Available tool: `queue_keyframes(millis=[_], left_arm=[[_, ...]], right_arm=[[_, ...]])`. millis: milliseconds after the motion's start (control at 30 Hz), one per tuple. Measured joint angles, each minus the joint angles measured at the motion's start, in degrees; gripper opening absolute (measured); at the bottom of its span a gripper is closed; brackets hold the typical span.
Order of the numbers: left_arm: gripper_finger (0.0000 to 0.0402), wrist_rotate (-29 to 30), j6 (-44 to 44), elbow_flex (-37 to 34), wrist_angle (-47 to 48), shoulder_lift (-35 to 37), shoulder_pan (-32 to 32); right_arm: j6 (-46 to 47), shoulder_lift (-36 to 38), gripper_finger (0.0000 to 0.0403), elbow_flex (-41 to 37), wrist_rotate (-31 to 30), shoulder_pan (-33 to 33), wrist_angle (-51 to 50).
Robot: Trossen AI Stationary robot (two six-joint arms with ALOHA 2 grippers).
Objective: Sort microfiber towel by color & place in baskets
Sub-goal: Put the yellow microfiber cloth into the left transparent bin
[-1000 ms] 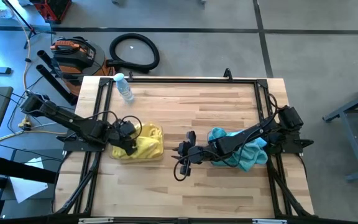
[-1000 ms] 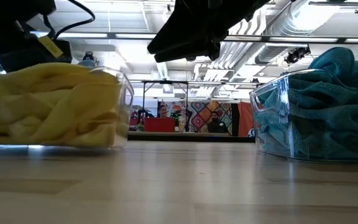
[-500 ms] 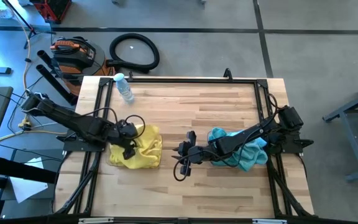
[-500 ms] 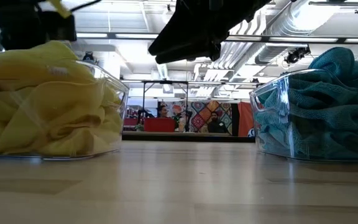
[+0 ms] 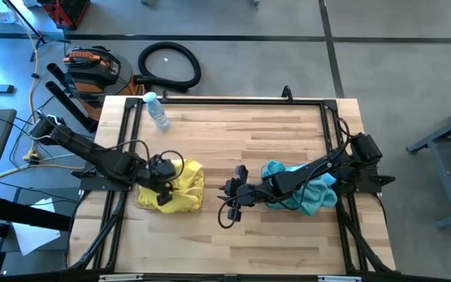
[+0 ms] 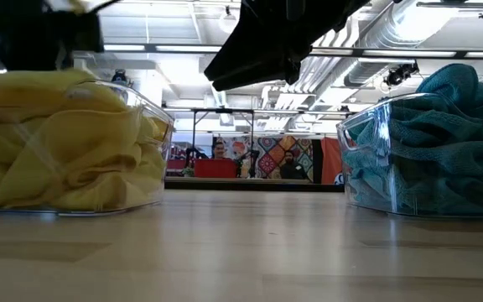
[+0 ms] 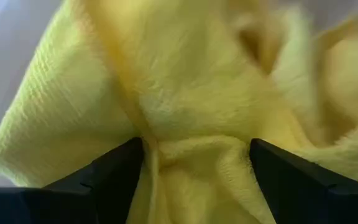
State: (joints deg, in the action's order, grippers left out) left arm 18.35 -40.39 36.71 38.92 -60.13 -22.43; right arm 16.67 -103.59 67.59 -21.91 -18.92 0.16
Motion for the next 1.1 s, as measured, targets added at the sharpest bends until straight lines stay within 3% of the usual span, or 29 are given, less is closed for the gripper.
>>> queue_keyframes(millis=[267,533,1100], left_arm=[[0.0287,1.09,-6.91,-7.98,-5.94,-6.18,-0.20],[0.0287,0.77,-4.83,-7.32,-8.83,-7.59,-0.20],[0.0287,1.12,-0.54,0.37,-0.28,2.39,-0.22]], right_arm=[[0.02,0.00,0.0129,0.00,0.00,0.00,-0.35],[1.15,0.00,0.0129,0.00,0.00,0.00,-0.53],[0.89,0.00,0.0129,0.00,0.00,0.13,-0.95]])
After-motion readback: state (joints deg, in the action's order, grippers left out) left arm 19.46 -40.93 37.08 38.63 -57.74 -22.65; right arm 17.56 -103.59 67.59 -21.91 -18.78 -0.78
